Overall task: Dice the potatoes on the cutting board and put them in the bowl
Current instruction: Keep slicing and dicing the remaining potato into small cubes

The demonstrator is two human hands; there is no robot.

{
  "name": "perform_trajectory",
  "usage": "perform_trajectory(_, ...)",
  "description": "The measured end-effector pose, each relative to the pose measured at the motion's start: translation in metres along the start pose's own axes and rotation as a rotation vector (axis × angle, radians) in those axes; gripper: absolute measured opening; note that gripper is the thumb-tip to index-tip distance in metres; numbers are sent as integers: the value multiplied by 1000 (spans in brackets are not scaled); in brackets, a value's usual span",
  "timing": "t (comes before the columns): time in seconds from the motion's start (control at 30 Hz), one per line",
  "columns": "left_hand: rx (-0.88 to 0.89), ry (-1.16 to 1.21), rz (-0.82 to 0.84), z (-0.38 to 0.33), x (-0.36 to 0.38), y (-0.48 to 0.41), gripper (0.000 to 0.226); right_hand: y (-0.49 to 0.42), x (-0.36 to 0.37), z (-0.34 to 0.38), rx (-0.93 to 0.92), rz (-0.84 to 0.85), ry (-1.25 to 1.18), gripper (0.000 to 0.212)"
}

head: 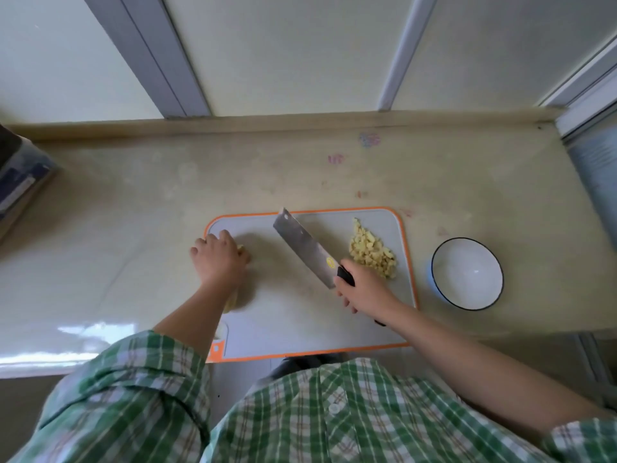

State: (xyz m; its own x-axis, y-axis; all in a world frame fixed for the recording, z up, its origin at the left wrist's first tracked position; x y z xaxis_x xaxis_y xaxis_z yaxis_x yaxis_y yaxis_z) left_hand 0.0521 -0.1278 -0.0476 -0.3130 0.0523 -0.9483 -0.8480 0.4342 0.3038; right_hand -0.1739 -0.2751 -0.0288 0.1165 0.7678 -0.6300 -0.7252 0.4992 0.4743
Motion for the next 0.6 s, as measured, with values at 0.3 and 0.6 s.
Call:
perform_trajectory(0.3,282,548,208,-81,0,20,47,-8,-19,12,-42,-256,194,30)
perform_trajectory(0.6,-83,1061,290,-80,34,56,35,17,2,19,-137,-121,367,16)
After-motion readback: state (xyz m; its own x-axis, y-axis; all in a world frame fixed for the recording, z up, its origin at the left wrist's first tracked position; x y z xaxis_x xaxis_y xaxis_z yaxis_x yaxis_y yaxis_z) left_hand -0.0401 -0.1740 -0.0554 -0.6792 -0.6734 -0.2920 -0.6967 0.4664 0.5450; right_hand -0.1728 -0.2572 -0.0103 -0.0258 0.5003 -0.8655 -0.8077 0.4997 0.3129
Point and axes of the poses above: each hand's wrist, its own y-axis away from the middle knuckle, its own x-axis out of the palm, z = x × y, the point moved 4 cm from there along -y, towards the middle knuckle, and after that the axes turned 6 degrees about y, right-handed, at the moved point
